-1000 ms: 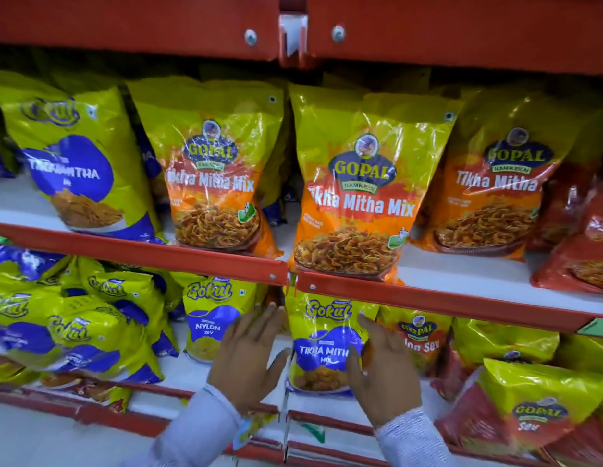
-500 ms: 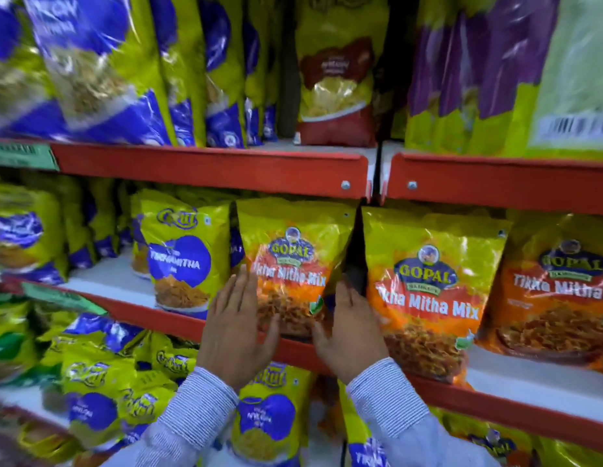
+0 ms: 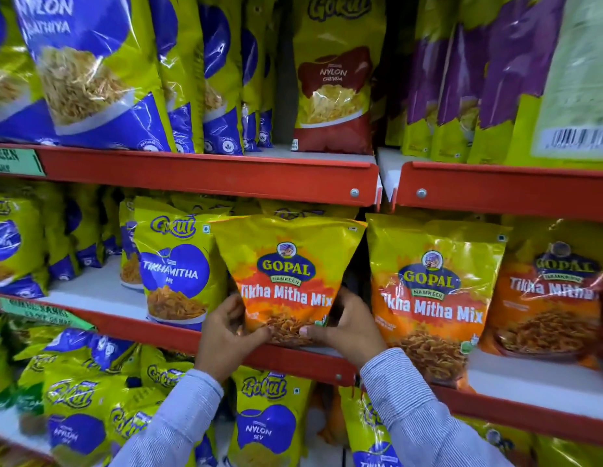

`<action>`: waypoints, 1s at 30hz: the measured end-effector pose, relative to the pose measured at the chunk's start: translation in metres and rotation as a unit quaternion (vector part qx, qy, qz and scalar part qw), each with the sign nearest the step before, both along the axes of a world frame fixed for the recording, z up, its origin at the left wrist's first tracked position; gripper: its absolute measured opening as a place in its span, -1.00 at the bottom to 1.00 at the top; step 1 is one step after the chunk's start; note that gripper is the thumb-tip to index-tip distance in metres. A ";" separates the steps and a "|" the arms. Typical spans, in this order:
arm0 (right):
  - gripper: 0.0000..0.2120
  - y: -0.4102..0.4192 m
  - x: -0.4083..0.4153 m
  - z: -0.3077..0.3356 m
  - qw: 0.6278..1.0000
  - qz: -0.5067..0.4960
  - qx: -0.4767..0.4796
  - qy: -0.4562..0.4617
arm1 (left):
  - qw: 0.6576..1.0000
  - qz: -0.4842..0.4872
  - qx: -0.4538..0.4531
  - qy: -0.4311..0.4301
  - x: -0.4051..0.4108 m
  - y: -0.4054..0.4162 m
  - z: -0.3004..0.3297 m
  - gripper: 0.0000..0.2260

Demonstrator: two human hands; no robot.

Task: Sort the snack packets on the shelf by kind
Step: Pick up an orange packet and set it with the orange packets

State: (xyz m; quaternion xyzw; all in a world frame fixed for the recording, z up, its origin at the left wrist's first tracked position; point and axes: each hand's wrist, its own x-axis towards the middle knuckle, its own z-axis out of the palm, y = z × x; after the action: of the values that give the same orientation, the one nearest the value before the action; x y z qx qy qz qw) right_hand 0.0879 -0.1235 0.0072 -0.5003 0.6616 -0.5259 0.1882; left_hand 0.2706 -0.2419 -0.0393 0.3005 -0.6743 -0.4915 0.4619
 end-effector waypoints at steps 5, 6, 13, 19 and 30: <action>-0.44 0.052 0.010 0.017 0.992 0.048 -0.117 -0.014 | 0.993 0.033 -0.090 0.065 0.018 0.052 0.030 -0.55; -0.43 0.066 0.009 0.022 0.989 0.048 -0.137 -0.014 | 0.992 0.030 -0.100 0.076 0.019 0.063 0.039 -0.55; -0.51 0.140 -0.027 0.055 0.984 0.025 -0.179 0.002 | 0.993 -0.023 -0.087 0.070 -0.017 0.122 0.073 -0.42; -0.48 0.180 -0.057 0.060 0.983 0.011 -0.183 0.006 | 0.994 -0.037 -0.091 0.056 -0.053 0.153 0.078 -0.40; -0.49 0.278 -0.150 0.027 0.983 -0.050 -0.171 -0.043 | 0.992 -0.114 -0.013 0.044 -0.170 0.225 0.044 -0.38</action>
State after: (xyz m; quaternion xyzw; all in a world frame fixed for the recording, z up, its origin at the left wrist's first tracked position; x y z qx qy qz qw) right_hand -0.0623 0.1547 0.0344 -0.4686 0.5772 -0.6610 0.1016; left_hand 0.1008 -0.0168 0.0047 0.1935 -0.6894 -0.5454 0.4356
